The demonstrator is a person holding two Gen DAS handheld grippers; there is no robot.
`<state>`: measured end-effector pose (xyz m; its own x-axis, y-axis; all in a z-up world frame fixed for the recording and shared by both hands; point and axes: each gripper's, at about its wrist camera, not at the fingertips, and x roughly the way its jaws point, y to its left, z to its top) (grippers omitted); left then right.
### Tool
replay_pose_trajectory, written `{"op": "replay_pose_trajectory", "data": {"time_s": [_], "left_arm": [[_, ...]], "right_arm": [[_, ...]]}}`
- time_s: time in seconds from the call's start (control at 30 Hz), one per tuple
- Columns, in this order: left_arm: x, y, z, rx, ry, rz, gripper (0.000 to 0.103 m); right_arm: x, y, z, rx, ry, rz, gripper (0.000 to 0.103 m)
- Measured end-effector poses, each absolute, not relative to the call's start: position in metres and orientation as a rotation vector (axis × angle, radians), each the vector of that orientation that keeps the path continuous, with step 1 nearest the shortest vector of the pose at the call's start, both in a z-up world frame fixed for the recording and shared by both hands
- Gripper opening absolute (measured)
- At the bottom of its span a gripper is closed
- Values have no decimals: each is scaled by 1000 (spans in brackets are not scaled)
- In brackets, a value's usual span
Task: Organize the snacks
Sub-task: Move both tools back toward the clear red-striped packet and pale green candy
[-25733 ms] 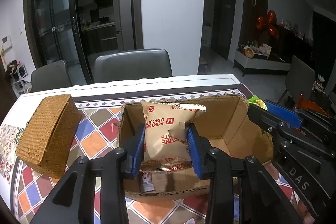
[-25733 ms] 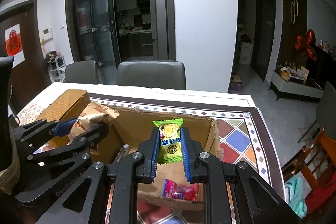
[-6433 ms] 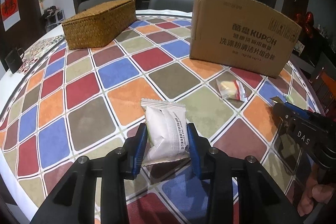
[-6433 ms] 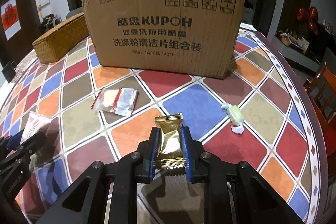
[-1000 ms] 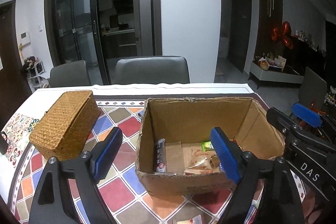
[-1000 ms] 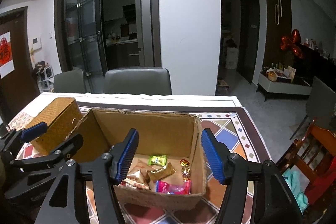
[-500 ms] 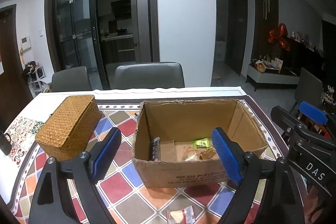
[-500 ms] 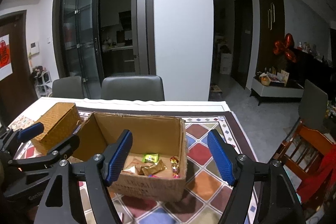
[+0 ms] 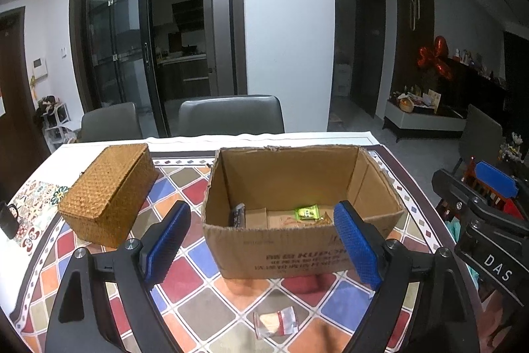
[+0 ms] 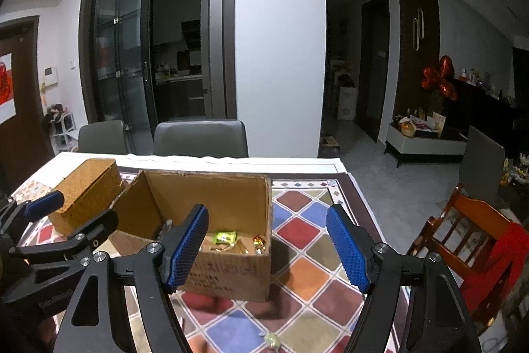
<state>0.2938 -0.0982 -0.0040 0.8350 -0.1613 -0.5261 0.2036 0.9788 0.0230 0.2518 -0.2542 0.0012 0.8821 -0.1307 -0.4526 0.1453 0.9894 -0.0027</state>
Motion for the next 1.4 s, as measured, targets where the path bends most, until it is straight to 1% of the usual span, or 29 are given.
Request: {"op": "replay_pose_trajectory", "data": {"time_s": [0.6, 0.97, 1.4], "left_arm": [[273, -102, -29, 91, 596, -210, 89], [268, -103, -53, 106, 639, -209, 89], [271, -101, -94, 98, 709, -213, 89]], "right_arm": [[231, -261, -21, 29, 515, -175, 74], [225, -261, -43, 21, 555, -168, 74], [229, -255, -68, -4, 614, -167, 74]]}}
